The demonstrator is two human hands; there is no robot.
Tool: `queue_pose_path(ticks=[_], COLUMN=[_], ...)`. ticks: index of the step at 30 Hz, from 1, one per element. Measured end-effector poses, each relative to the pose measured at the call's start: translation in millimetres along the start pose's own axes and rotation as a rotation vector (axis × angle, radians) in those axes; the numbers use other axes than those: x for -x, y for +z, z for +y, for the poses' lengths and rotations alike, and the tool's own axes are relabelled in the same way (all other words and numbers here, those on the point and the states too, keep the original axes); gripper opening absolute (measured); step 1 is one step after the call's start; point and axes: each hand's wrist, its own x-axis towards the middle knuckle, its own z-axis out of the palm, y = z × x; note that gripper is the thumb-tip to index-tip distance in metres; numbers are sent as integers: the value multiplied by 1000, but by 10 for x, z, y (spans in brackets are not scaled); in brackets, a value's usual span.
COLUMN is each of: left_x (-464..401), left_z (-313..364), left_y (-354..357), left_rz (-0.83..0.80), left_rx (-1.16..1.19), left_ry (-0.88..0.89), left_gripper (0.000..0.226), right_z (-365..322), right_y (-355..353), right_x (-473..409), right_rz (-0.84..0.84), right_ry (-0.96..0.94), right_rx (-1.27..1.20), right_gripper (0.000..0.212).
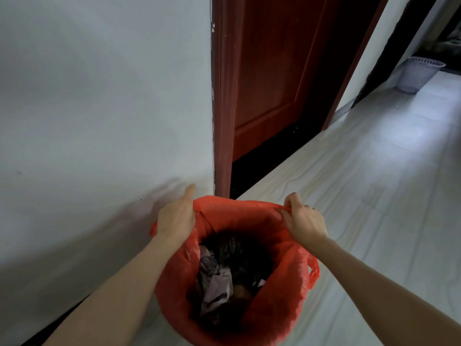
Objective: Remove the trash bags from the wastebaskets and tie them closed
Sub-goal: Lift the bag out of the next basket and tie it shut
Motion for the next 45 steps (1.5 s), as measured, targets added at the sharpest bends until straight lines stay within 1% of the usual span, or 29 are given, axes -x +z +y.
queue_pose_path(ticks=[3,6,7,8,10,12,13,14,15,16,18,19,21,22,24,26,28,29,31,32,33,35,36,37,39,40,41,42,45], left_x=[31,192,295,397,593,786,866,962,1047,1133,1277,1319,1414,1462,1538,1555,1472,1410,1278,1232,1204,1168,1150,1121,1062,1046,1017,1011,967], left_z=[-21,-124,-161,-201,-306,-379,-407,-420,-396,-372,-337,-324,-306,-284,-224,-180,-171,-177,-204,-205,-185,-143,-88,-39,70,128,180,240,429], left_y=[-151,-215,-223,-217,-210,-241,-227,-237,-271,-287,-276,-246,-194,-178,-157,-188,-278,-333,-447,-497,-554,-638,-698,-726,-819,-891,-943,-1011,-1256], left_rz=[-33,-70,-80,-56,52,85,87,49,17,-11,-107,-159,-220,-236,-257,-235,-197,-200,-285,-357,-423,-490,-496,-473,-413,-379,-353,-331,-210], left_rx=[-44,18,-5,-45,-153,-251,-258,-249,-232,-202,-109,-61,26,94,179,116,48,39,113,204,313,557,670,779,1066,1153,1198,1190,1122], left_ry=[31,62,94,131,205,238,250,255,237,200,62,-20,-132,-170,-215,-209,-221,-234,-238,-259,-291,-372,-430,-487,-626,-657,-644,-600,-360], left_gripper=[26,25,28,32,41,49,54,58,59,58,61,68,78,79,74,59,37,31,32,34,36,36,37,36,35,34,33,31,18], right_z=[23,83,125,175,293,405,442,454,457,450,423,414,387,362,315,258,217,189,106,44,-28,-211,-300,-373,-514,-580,-634,-675,-723], right_y=[-86,-156,-159,-156,-145,-128,-118,-112,-96,-69,4,41,122,148,164,119,36,-28,-167,-227,-284,-394,-442,-475,-571,-632,-716,-796,-1118], right_x=[43,236,343,444,636,803,878,959,1021,1076,1154,1156,1175,1205,1255,1282,1237,1196,1110,1065,1020,933,888,843,759,732,707,690,687], right_rz=[-71,-192,-225,-253,-318,-398,-440,-474,-491,-489,-463,-431,-360,-339,-329,-345,-377,-387,-393,-393,-393,-444,-480,-502,-466,-439,-402,-368,-290], right_ry=[-45,-100,-104,-97,-71,-73,-76,-79,-63,-30,84,129,174,194,248,258,225,223,213,214,232,309,336,355,347,336,332,317,221], right_rx=[95,135,130,108,11,-59,-89,-122,-164,-215,-299,-322,-332,-345,-360,-287,-129,-85,-89,-152,-287,-651,-812,-912,-1027,-1087,-1136,-1177,-1230], right_gripper=[29,40,45,49,61,83,97,108,114,113,99,85,50,40,39,39,40,40,36,31,26,21,17,14,15,18,22,24,26])
